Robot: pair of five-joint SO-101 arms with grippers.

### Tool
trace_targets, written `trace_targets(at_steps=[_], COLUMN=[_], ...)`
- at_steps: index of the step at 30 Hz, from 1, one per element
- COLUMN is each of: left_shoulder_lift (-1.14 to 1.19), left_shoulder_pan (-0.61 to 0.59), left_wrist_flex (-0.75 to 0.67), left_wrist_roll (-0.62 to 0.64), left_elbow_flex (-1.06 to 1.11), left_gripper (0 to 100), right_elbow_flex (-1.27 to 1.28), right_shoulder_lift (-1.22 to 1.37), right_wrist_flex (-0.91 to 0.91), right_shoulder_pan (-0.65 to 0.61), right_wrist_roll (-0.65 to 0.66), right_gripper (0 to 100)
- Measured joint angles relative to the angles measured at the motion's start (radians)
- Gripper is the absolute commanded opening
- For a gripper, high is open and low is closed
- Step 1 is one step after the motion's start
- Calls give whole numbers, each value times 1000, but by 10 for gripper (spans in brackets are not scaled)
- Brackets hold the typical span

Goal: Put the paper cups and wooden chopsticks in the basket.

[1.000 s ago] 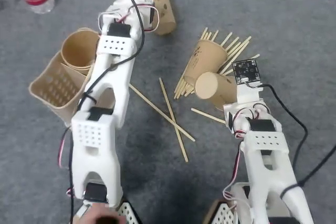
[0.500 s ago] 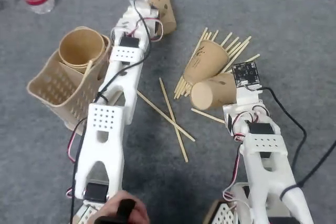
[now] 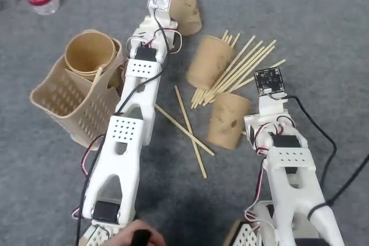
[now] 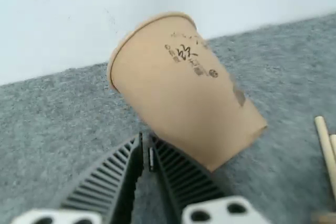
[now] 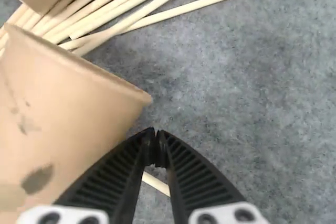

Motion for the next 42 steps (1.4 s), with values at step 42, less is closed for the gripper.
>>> trace_targets(at_steps=[42], left_shoulder_lift=[34], left_shoulder_pan=[23], left_wrist_flex=[213], left_wrist_roll=[-195], left_elbow_flex=[-167], left_gripper=[12], right_elbow_flex=[41], right_shoulder_lift=[0], right_wrist_flex=[-89], right_shoulder_pan=[-2], right_wrist_roll=[61], right_gripper=[9])
